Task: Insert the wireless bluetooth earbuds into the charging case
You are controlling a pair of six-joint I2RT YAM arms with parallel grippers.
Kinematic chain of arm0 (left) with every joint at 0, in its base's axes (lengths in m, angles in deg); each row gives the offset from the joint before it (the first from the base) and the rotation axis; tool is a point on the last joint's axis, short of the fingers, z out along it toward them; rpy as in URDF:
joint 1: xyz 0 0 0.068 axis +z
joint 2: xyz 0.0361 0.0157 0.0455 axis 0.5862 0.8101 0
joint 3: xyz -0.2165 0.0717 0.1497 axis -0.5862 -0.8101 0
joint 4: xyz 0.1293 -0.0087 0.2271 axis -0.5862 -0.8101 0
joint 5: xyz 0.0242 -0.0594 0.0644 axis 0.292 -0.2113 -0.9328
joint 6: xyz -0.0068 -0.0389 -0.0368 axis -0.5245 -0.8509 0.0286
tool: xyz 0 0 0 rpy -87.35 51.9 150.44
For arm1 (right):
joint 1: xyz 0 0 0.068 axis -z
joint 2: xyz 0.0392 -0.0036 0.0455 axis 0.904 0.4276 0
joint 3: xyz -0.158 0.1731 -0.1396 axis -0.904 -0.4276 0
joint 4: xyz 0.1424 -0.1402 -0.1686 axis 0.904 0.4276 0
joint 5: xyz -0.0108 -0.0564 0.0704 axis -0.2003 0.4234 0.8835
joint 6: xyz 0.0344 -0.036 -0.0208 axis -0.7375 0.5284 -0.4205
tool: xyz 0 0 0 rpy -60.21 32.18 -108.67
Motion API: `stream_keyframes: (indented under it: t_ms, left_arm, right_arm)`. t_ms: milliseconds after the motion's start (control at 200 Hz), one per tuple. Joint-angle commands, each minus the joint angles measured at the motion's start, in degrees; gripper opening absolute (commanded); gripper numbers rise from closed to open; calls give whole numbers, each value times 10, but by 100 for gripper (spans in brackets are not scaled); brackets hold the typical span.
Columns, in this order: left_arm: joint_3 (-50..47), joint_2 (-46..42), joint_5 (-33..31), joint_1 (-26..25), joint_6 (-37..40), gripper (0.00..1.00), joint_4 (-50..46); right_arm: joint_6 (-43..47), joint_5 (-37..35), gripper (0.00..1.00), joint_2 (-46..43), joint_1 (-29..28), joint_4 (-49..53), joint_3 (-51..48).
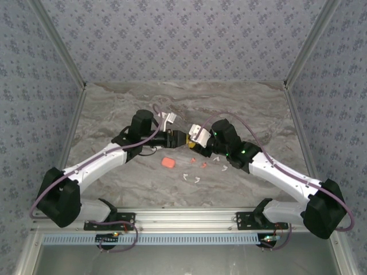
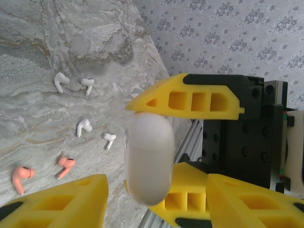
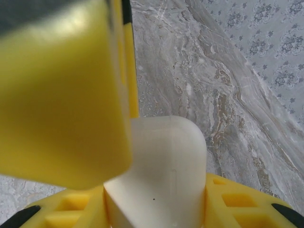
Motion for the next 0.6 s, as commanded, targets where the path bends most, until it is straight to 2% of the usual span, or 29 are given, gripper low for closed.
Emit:
stream_keyframes:
  t_ms: [0, 235, 445, 595]
  left_arm:
    - [25, 11, -1, -9, -3, 52, 24]
    - [33, 30, -1, -16, -1, 40, 23]
    - [37, 38, -1, -17, 2, 36, 22]
    - [41, 42, -2, -17, 7, 26, 19]
  right_arm:
    - [8, 10, 34, -9, -5, -4, 6]
    - [10, 12, 34, -4, -5, 2, 11]
    - [9, 23, 34, 2, -6, 7, 15]
    - [4, 28, 36, 9, -5, 15, 22]
